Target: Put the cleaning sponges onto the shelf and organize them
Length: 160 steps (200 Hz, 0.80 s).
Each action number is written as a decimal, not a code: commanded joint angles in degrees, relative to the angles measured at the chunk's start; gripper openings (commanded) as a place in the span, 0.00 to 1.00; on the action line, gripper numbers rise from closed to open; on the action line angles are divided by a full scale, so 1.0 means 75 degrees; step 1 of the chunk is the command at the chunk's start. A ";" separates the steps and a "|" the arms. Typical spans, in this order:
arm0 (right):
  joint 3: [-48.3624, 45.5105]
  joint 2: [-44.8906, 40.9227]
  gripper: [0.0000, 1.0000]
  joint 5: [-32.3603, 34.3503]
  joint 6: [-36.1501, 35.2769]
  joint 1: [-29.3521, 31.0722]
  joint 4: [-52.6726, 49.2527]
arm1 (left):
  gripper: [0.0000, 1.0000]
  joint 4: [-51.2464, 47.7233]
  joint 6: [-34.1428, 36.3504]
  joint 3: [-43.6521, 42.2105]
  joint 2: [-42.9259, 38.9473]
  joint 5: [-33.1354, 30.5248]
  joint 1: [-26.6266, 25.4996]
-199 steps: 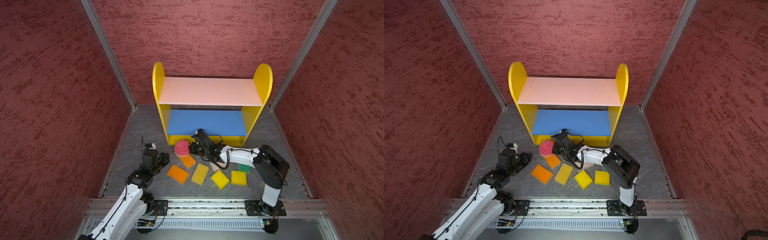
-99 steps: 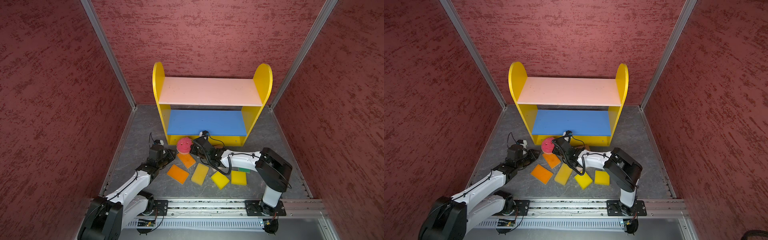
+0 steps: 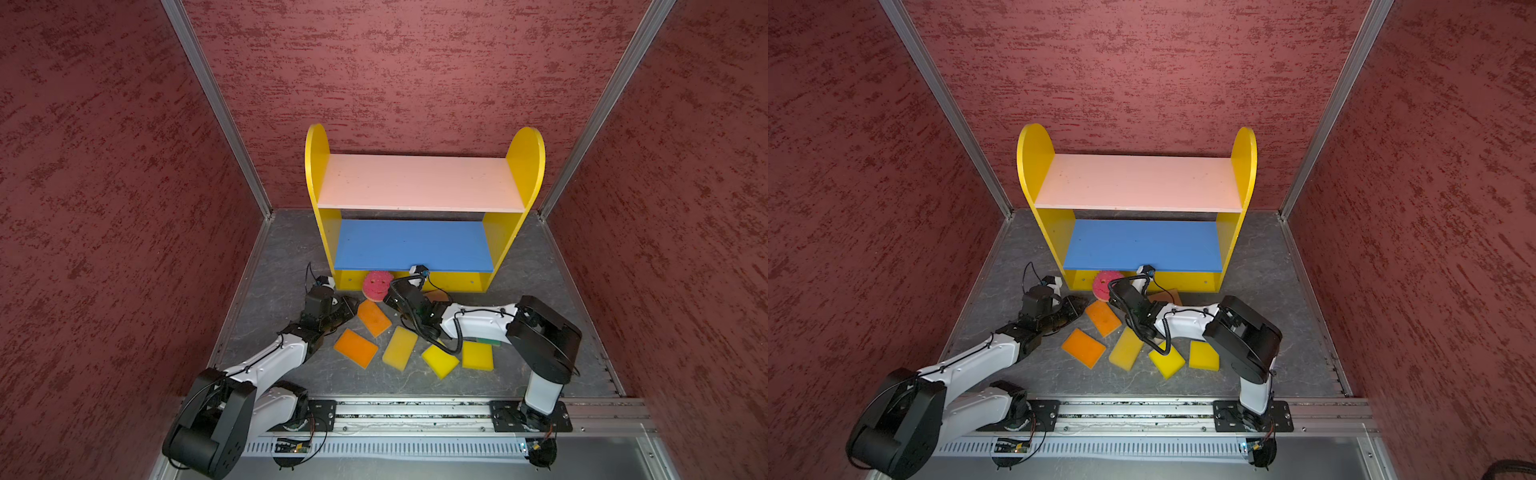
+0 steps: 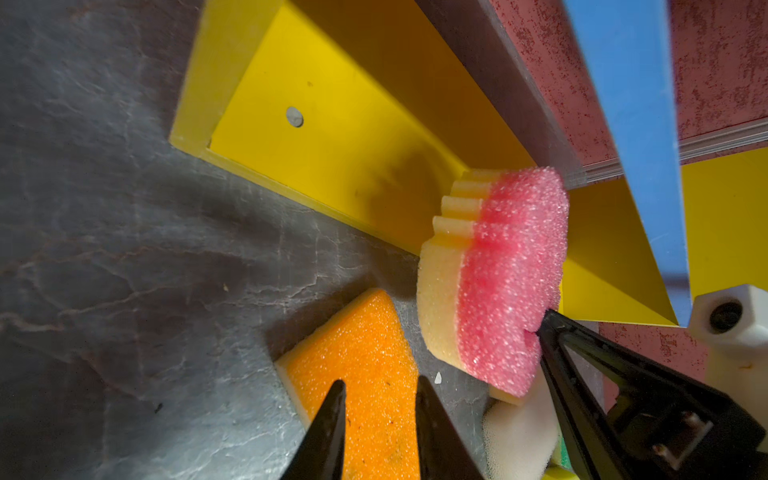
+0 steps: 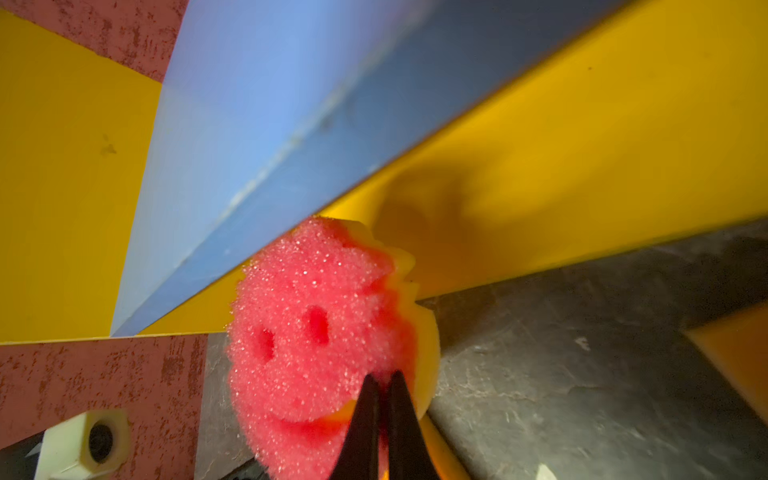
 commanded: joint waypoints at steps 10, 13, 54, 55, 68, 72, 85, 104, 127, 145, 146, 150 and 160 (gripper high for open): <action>0.0229 0.0313 0.04 0.0775 0.0787 0.0163 -0.0221 | 0.32 0.0393 0.0111 0.0213 0.0277 0.0123 -0.0112; 0.0237 0.0350 0.04 0.0787 0.0819 0.0182 -0.0211 | 0.32 0.0417 0.0112 0.0221 0.0299 0.0139 -0.0117; 0.0448 0.0905 0.05 0.0930 0.1033 0.0196 0.0040 | 0.33 0.0499 0.0186 0.0270 0.0516 0.0217 -0.0241; 0.0456 0.0918 0.05 0.0938 0.1033 0.0196 0.0044 | 0.33 0.0503 0.0183 0.0270 0.0518 0.0214 -0.0250; 0.0527 0.1011 0.05 0.1040 0.0966 0.0195 0.0114 | 0.33 0.0474 0.0204 0.0257 0.0519 0.0201 -0.0287; 0.0537 0.1019 0.05 0.1065 0.0929 0.0196 0.0165 | 0.33 0.0475 0.0196 0.0257 0.0519 0.0180 -0.0301; 0.0568 0.1036 0.05 0.1173 0.0812 0.0190 0.0229 | 0.33 0.0471 0.0213 0.0259 0.0518 0.0120 -0.0354; 0.0613 0.1010 0.07 0.1330 0.0657 0.0190 0.0287 | 0.33 0.0474 0.0221 0.0292 0.0594 0.0029 -0.0430; 0.0564 0.1015 0.23 0.1321 0.0622 0.0184 0.0430 | 0.33 0.0500 0.0214 0.0398 0.0807 -0.0005 -0.0532; 0.0500 0.1025 0.32 0.1298 0.0658 0.0161 0.0529 | 0.32 0.0526 0.0205 0.0495 0.0976 -0.0047 -0.0652; 0.0494 0.1025 0.33 0.1298 0.0658 0.0161 0.0535 | 0.32 0.0528 0.0205 0.0494 0.0988 -0.0052 -0.0666; 0.0478 0.1025 0.34 0.1281 0.0653 0.0151 0.0570 | 0.32 0.0522 0.0214 0.0516 0.1011 -0.0068 -0.0695; 0.0447 0.1025 0.37 0.1263 0.0635 0.0137 0.0626 | 0.32 0.0507 0.0238 0.0560 0.1101 -0.0101 -0.0769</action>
